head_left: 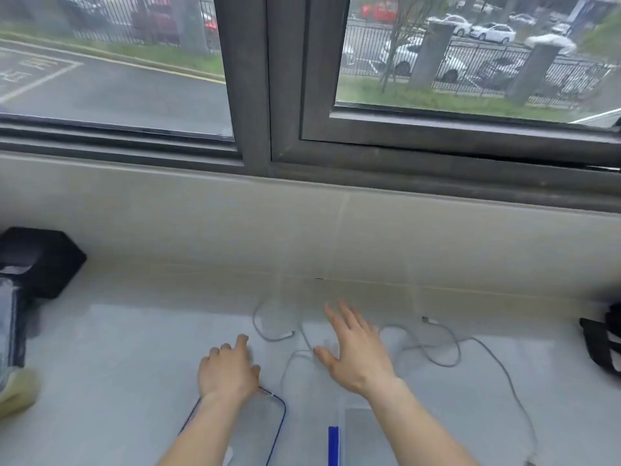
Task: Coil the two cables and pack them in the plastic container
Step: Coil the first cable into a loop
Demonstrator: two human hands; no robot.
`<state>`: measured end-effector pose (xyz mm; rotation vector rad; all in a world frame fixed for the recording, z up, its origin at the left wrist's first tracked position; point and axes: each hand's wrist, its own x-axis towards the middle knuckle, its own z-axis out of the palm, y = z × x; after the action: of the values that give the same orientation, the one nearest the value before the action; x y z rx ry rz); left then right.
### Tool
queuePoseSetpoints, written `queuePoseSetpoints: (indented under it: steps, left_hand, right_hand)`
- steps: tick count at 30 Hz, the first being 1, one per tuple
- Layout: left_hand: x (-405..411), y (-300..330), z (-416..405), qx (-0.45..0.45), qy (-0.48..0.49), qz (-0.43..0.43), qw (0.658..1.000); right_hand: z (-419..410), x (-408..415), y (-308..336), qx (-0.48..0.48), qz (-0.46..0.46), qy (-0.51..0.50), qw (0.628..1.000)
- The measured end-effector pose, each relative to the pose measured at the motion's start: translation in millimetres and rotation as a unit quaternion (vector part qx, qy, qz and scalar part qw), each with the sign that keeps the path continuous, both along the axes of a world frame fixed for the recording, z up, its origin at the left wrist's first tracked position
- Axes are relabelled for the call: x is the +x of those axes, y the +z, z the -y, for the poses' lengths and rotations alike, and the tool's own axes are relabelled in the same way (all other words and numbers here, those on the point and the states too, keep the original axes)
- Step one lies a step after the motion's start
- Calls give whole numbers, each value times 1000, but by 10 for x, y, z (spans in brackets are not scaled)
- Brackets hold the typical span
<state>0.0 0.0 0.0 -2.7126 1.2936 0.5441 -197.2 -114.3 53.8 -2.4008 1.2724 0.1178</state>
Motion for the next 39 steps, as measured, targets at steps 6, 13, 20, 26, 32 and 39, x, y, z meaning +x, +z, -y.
queuePoseSetpoints:
  steps: [6, 13, 20, 26, 32, 39]
  left_hand:
    - [-49, -96, -6, -10, 1, 1, 1000]
    - [-186, 134, 242, -194, 29, -201, 960]
    - [-318, 695, 576, -267, -100, -287, 915]
    - [-438, 1389, 764, -331, -203, -252, 886]
    - [-583, 2149, 831, -387, -275, -200, 857]
    - [-684, 2852, 748, -418, -262, -143, 858]
  right_hand:
    - [-40, 12, -122, 10, -10, 7, 1000]
    - [-62, 48, -12, 20, 28, -5, 999]
    - [63, 75, 407, 28, 122, 12, 992]
    - [242, -41, 1085, 105, 204, -8, 973]
    - [331, -274, 1886, 135, 258, -10, 956]
    - [286, -723, 2583, 139, 263, -15, 955]
